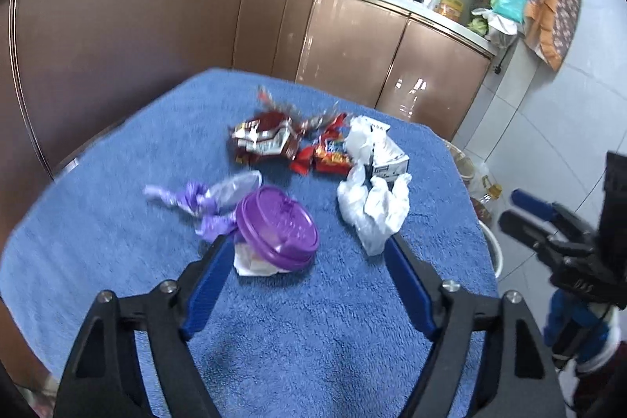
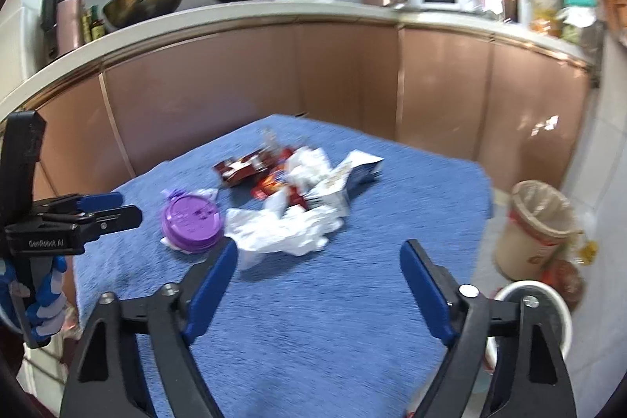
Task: Collect trash
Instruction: 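Move the left tool to the purple cup lid and close on it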
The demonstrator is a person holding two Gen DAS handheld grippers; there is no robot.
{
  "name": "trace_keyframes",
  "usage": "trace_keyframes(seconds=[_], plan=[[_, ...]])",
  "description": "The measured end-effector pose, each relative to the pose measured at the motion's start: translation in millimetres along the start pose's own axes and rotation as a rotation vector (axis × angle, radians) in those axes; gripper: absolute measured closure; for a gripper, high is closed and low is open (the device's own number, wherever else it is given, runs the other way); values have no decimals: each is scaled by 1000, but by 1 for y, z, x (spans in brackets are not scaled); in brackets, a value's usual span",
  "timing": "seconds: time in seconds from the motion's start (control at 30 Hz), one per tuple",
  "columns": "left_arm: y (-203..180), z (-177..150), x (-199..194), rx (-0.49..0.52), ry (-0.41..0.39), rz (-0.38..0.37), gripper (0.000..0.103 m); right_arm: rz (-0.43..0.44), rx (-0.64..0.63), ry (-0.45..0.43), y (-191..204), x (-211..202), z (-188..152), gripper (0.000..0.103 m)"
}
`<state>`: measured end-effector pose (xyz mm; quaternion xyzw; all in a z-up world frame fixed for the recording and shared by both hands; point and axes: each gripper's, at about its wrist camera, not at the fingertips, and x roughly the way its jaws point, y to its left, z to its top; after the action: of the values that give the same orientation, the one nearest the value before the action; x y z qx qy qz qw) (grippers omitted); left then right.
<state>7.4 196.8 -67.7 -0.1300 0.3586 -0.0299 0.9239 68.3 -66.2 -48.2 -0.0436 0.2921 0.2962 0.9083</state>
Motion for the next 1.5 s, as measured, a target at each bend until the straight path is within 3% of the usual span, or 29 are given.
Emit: trace_keyframes(seconds=[0.2, 0.7, 1.5], plan=[[15, 7, 20, -74, 28, -28, 34, 76, -47, 46, 12, 30, 0, 26], [31, 26, 60, -111, 89, -23, 43, 120, -31, 90, 7, 63, 1, 26], [5, 36, 52, -99, 42, -78, 50, 157, -37, 94, 8, 77, 5, 26]])
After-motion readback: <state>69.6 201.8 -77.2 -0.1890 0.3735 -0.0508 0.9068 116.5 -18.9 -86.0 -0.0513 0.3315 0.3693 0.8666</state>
